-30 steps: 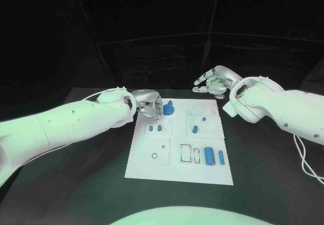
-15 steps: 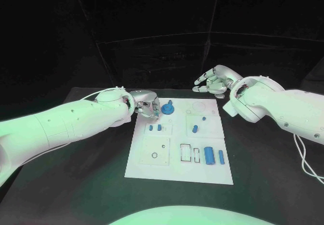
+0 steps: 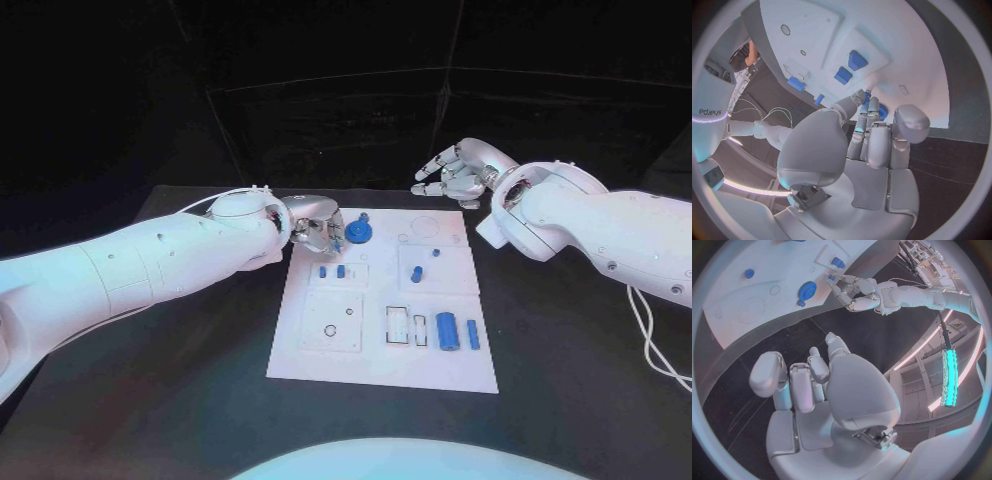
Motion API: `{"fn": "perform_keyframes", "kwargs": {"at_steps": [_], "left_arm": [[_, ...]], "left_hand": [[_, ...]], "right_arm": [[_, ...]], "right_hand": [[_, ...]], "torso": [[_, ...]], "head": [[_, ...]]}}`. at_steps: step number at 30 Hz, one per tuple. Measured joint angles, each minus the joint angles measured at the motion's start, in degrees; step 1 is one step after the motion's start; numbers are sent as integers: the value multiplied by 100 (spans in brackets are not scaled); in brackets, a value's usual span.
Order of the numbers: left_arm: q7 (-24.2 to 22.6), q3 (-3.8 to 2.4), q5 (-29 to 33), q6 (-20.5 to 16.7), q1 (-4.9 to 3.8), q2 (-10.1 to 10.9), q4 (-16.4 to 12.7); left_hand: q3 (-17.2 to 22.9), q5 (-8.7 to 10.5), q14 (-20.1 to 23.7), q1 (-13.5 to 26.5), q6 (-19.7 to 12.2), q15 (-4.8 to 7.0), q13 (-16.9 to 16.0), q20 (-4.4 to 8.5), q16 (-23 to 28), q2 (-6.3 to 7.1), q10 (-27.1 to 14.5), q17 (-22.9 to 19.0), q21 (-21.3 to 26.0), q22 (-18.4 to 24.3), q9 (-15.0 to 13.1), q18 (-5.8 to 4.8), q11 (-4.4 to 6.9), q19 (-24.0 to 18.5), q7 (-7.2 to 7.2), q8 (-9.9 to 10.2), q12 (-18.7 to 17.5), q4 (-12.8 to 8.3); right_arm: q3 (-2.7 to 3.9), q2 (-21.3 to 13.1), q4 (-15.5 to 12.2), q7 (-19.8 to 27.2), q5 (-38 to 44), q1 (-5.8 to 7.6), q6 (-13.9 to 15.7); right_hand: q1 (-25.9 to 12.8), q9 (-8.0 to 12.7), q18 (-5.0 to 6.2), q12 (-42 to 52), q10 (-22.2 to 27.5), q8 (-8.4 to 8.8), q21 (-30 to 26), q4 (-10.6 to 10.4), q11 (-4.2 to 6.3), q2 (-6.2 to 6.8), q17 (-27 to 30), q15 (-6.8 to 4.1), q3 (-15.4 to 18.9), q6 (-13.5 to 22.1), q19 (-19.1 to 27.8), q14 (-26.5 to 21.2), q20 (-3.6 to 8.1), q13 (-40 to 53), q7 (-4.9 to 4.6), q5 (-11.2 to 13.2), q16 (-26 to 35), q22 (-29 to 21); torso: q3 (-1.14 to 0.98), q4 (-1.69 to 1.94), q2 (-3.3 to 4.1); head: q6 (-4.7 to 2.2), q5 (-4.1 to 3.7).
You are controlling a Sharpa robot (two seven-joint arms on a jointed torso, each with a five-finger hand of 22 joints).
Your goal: Assemble the parts on the task board
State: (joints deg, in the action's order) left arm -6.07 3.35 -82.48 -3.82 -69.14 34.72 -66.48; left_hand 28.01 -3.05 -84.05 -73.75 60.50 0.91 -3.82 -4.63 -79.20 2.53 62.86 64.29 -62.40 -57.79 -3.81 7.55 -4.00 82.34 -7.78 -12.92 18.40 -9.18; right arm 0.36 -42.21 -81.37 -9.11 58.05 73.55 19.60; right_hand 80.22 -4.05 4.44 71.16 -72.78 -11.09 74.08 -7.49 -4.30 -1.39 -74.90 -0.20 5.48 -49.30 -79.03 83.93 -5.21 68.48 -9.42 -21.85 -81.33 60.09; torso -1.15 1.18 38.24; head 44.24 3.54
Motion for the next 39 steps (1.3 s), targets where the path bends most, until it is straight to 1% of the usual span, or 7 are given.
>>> {"fn": "perform_keyframes", "kwargs": {"at_steps": [11,23,31,33,34,36,39], "left_arm": [[13,2,3,75,22,-29,47],[49,-1,7,127,22,-55,69],[58,-1,9,151,22,-112,129],[63,-1,10,162,21,-125,147],[66,-1,10,167,21,-130,156],[73,-1,11,182,21,-140,173],[84,0,11,214,21,-151,189]], "left_hand": [[0,0,0,0,0,0,0,0,0,0,0,0,0,1,3,0,0,0,0,4,0,0],[0,0,0,0,-1,0,1,0,0,0,0,-8,1,2,0,0,0,0,0,4,0,0],[0,0,0,0,-1,0,0,0,0,0,0,-12,1,2,-3,0,0,0,0,4,0,0],[0,0,0,2,-1,0,0,0,0,2,0,-12,1,2,-9,0,0,0,0,45,-33,0],[0,0,0,27,-13,0,0,0,0,27,0,-16,1,2,-9,0,0,0,-12,51,-46,0],[0,0,0,26,-42,0,1,0,0,26,-2,-26,1,4,-3,0,-2,0,-41,93,-89,0],[15,0,0,48,-72,0,5,0,0,4,-42,-51,1,16,4,0,-42,0,-71,132,-134,-16]], "right_arm": [[0,1,0,0,0,0,0],[0,1,0,0,0,0,-1],[0,9,2,1,0,0,-1],[0,10,4,1,0,0,-2],[0,10,4,1,0,0,-2],[0,11,5,1,0,0,-2],[0,11,7,1,0,0,-3]], "right_hand": [[0,0,0,0,0,0,0,0,0,0,0,0,0,0,0,0,0,0,0,0,0,0],[0,0,0,0,0,0,0,0,0,0,0,0,0,0,0,0,0,0,0,0,0,-1],[0,0,-1,0,0,0,0,0,0,0,0,0,0,0,0,0,0,0,0,0,0,-5],[0,0,0,0,0,0,0,0,0,0,0,0,0,0,0,0,0,-1,0,0,0,-5],[0,0,0,0,0,0,0,0,0,0,0,0,0,0,0,0,0,0,0,0,0,-5],[0,0,0,0,0,-21,0,0,0,0,0,0,0,0,0,0,0,-1,0,0,0,-5],[0,0,0,0,0,-21,0,0,0,0,0,0,0,0,0,0,0,-1,0,0,0,-5]], "torso": [[1,-1,0],[3,-1,-1],[2,-1,0],[2,-1,0],[2,-1,0],[2,-1,0],[1,-1,0]], "head": [[11,-11],[13,-12],[16,-9],[18,-8],[20,-6],[22,-5],[24,-8]]}}
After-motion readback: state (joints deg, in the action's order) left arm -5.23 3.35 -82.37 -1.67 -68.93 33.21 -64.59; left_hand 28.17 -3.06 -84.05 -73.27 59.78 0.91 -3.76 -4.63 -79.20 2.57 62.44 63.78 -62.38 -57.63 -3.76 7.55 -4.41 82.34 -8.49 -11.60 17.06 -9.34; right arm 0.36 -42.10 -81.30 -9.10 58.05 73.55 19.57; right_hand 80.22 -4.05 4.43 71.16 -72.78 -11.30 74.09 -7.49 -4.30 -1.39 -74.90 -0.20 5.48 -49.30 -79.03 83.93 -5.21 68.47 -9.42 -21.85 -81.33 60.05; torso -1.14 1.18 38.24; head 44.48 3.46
